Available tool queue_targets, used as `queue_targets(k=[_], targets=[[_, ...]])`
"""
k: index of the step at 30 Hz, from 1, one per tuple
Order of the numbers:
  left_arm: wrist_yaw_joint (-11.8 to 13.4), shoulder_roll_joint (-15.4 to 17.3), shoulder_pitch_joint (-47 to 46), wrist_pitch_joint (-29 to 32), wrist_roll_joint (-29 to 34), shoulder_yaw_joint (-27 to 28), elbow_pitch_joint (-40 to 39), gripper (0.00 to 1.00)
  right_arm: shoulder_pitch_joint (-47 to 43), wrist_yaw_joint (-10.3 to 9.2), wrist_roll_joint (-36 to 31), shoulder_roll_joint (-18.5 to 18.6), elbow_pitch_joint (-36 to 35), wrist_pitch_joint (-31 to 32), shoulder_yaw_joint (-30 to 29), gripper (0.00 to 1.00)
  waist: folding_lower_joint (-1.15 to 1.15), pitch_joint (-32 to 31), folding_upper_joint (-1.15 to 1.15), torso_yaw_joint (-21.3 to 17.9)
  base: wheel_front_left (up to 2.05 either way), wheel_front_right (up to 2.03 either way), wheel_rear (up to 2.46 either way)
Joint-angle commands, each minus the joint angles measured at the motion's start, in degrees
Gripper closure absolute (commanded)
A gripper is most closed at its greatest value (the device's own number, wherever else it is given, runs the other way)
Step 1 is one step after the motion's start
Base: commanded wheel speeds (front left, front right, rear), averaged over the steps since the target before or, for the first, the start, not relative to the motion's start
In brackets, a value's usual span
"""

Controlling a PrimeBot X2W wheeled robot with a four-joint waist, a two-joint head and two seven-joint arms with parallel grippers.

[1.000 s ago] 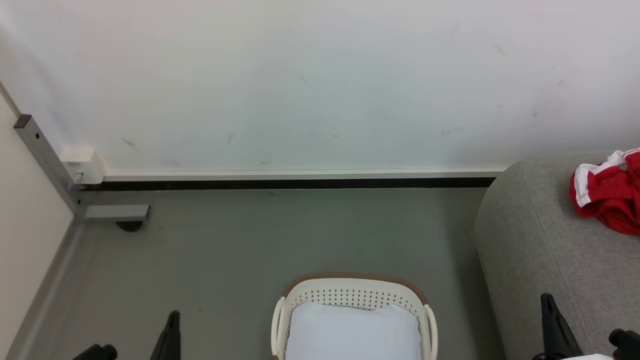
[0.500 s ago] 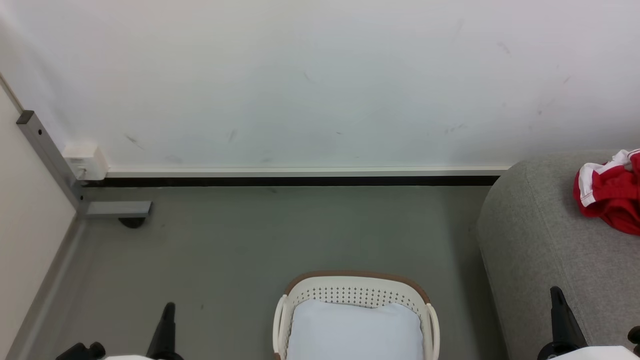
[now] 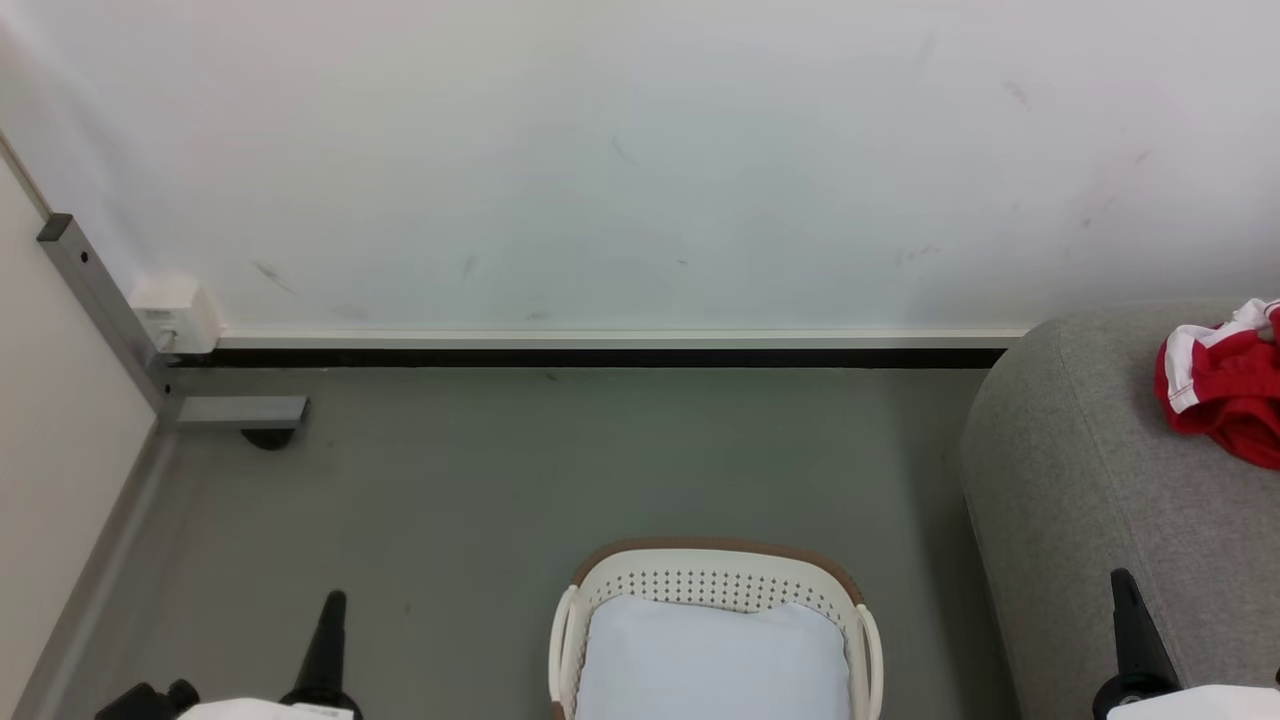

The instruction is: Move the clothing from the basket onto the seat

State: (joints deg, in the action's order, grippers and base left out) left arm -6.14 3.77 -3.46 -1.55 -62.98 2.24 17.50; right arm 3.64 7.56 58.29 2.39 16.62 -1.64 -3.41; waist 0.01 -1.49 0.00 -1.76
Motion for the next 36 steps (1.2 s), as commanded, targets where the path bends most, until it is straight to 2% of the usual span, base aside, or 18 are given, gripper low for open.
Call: queue_targets(k=[1,36], targets=[[-0.45,0.07,-1.23,0.36,-2.01,0.5,-0.89,1.0,1.6,-0.07,2.03,0.56,-0.89,0.41,-0.31,1.0,0.0,0.04,0.0,0.05,0.0,0.0,0.0],[-1.02,-0.48,-2.39,5.18,-18.6,2.87,-2.55,1.0,2.43,-0.1,21.34,0.67,-1.98,5.21,-2.08,1.0,-0.01,0.91,0.0,0.96,0.0,0.0,0.0]])
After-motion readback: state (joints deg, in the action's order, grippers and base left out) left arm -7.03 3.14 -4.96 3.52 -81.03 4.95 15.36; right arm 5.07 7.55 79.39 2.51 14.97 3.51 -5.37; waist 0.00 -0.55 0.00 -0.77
